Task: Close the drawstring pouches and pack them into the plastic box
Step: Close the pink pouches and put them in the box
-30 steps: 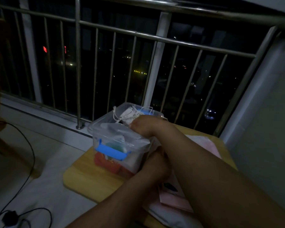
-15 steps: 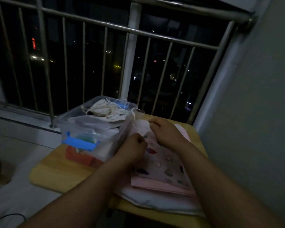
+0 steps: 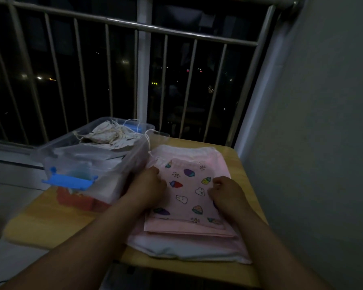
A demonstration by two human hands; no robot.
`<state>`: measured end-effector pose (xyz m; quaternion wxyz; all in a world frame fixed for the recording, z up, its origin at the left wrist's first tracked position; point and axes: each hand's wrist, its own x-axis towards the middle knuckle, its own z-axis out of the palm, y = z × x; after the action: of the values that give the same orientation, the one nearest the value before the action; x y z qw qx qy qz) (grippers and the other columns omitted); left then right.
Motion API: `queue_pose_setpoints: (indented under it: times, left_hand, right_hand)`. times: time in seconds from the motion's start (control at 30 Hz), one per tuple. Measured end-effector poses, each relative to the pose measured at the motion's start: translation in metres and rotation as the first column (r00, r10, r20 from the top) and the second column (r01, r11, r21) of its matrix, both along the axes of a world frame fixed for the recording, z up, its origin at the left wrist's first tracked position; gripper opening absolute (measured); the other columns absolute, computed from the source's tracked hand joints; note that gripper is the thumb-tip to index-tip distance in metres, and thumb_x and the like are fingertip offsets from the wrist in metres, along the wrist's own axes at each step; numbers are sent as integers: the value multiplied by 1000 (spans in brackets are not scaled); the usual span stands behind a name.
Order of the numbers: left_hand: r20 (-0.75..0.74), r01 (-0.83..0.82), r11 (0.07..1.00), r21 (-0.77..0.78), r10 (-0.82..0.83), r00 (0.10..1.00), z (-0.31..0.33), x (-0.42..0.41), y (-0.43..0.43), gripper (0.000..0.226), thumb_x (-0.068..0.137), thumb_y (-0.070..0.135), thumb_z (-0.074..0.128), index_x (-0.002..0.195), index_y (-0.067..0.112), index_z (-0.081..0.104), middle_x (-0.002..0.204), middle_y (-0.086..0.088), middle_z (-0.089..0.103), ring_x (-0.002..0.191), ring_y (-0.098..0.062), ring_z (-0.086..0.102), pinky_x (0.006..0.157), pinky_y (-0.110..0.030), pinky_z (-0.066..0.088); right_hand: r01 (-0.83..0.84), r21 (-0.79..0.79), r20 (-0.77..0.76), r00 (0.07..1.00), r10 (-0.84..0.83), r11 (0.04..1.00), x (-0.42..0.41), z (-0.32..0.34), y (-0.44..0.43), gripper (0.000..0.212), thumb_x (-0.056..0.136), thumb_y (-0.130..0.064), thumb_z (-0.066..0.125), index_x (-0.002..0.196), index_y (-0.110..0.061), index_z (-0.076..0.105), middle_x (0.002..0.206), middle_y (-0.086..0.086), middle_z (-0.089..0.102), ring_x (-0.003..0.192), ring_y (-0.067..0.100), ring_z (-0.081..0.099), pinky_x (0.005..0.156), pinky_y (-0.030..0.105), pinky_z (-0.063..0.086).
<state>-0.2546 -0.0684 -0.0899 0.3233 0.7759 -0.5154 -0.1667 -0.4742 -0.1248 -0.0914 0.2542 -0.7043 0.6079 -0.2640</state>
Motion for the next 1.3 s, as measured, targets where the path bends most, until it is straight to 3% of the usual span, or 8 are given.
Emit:
queue_pose_setpoints:
  times: [0.13, 0.2, 0.47, 0.67, 0.8, 1.0, 1.2, 1.3]
  left_hand:
    - [-2, 17, 999, 35, -17, 1000, 0, -4, 0, 38, 98, 25, 59, 132, 9, 59, 130, -14, 65, 119, -32, 62, 97, -35, 49]
    - [-9, 36, 997, 61, -36, 999, 1, -4, 1, 36, 98, 25, 61, 130, 8, 59, 129, -14, 65, 116, -30, 61, 98, -34, 49]
    - [-209, 32, 998, 48, -22, 978, 11, -8, 8, 44, 96, 23, 63, 139, 23, 54, 136, -8, 58, 108, -30, 63, 82, -38, 60]
    - [-753, 39, 999, 9, -19, 658, 34, -3, 20, 37, 77, 25, 69, 107, 3, 64, 85, -22, 64, 72, -38, 60, 71, -40, 49]
    - [-686, 90, 986, 139, 30, 727, 30, -6, 29, 15, 96, 17, 69, 102, 6, 63, 101, -34, 72, 98, -54, 70, 88, -63, 56]
    - [-700, 218, 956, 194, -20, 714, 31, -8, 32, 30, 98, 24, 68, 103, -6, 68, 65, -15, 69, 41, -19, 60, 39, -22, 44]
    - [-677, 212, 965, 157, -51, 735, 24, -9, 25, 18, 92, 11, 72, 105, -2, 75, 95, -25, 77, 90, -43, 75, 86, -56, 61]
    - [-727, 212, 971, 109, -68, 683, 24, -12, 25, 14, 95, 11, 62, 100, 1, 69, 86, -17, 74, 64, -29, 70, 54, -34, 57]
  right_hand:
    - [41, 65, 136, 989, -50, 997, 6, 3, -1, 5, 88, -19, 71, 85, -19, 66, 81, -1, 65, 84, 24, 65, 75, 33, 53]
    - [0, 123, 207, 978, -26, 992, 5, 3, -4, 20, 86, -23, 75, 68, -16, 70, 66, 2, 67, 71, 26, 67, 67, 36, 53]
    - [-204, 300, 417, 907, 64, 932, 8, 12, 7, 29, 95, -10, 60, 121, -10, 71, 108, 13, 77, 98, 30, 74, 89, 46, 61]
    - [-496, 504, 751, 656, -75, 707, -31, 46, 18, 41, 100, -38, 56, 124, -6, 67, 103, 18, 76, 87, 31, 73, 83, 43, 59]
    - [-297, 574, 636, 749, -188, 763, -30, 18, 15, 41, 97, -31, 68, 122, 2, 67, 96, 19, 78, 74, 29, 76, 58, 34, 61]
    - [-325, 485, 658, 747, -95, 812, -39, 24, 17, 29, 97, 10, 49, 121, 8, 66, 112, 29, 73, 96, 38, 73, 81, 42, 63]
    - [-288, 499, 683, 712, -166, 817, -27, 16, 16, 33, 98, -26, 68, 122, -3, 69, 110, 25, 75, 100, 40, 74, 81, 45, 63]
    - [-236, 441, 708, 685, -173, 866, -21, 11, 10, 28, 101, -23, 65, 122, -5, 69, 106, 23, 77, 97, 40, 74, 81, 47, 62]
